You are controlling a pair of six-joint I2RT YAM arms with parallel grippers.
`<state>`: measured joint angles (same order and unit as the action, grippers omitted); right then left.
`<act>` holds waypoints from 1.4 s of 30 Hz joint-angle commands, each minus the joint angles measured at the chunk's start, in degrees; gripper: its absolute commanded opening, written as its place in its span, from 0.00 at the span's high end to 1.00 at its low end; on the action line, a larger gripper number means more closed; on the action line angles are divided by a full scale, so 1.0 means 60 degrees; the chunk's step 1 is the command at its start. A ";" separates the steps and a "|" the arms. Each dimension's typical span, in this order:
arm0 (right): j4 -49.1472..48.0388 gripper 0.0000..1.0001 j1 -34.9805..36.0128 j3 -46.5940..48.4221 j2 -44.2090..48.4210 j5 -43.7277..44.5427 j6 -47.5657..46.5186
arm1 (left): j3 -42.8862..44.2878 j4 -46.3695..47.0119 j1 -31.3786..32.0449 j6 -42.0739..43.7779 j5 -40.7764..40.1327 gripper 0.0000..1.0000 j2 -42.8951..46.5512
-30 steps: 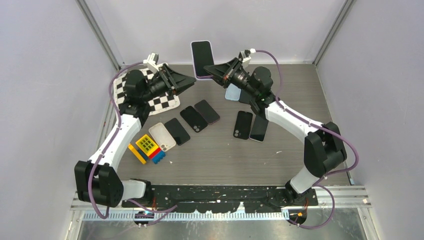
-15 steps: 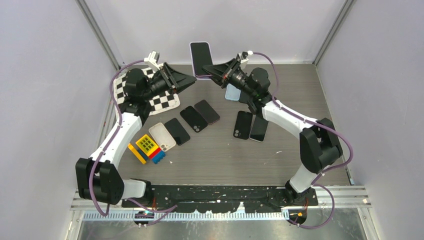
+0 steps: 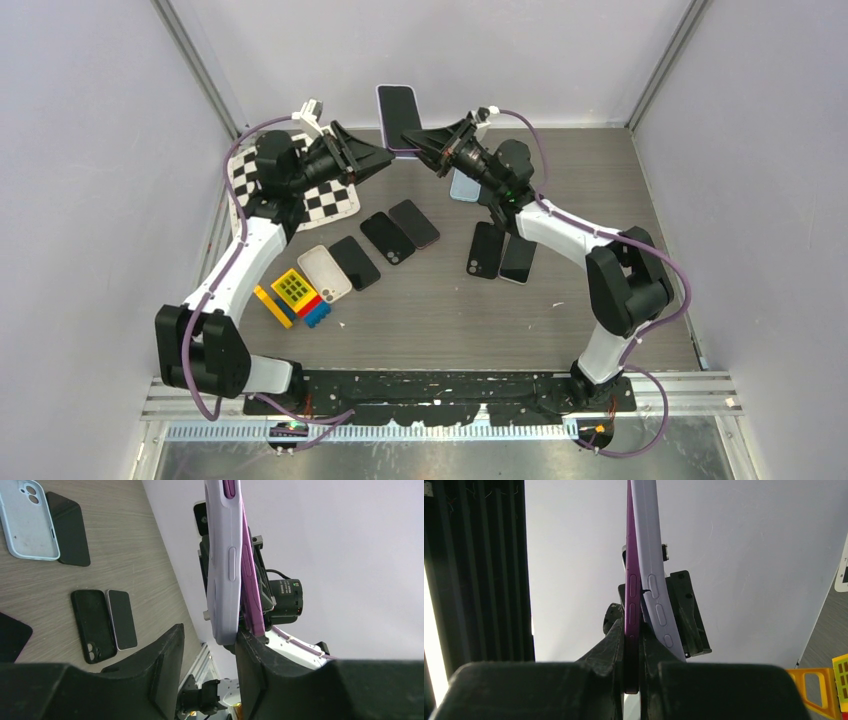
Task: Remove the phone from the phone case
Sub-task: Remove the phone case from the phone.
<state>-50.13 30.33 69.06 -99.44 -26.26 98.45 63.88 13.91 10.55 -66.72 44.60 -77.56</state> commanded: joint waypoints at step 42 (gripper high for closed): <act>1.2220 0.99 -0.0003 -0.1371 0.4553 0.1103 -0.9584 | -0.2979 -0.3973 0.1026 0.2634 -0.0645 1.00 0.1641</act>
<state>19.49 30.50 64.95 -74.67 -24.32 42.94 50.57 -9.98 10.63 -53.32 36.29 -72.82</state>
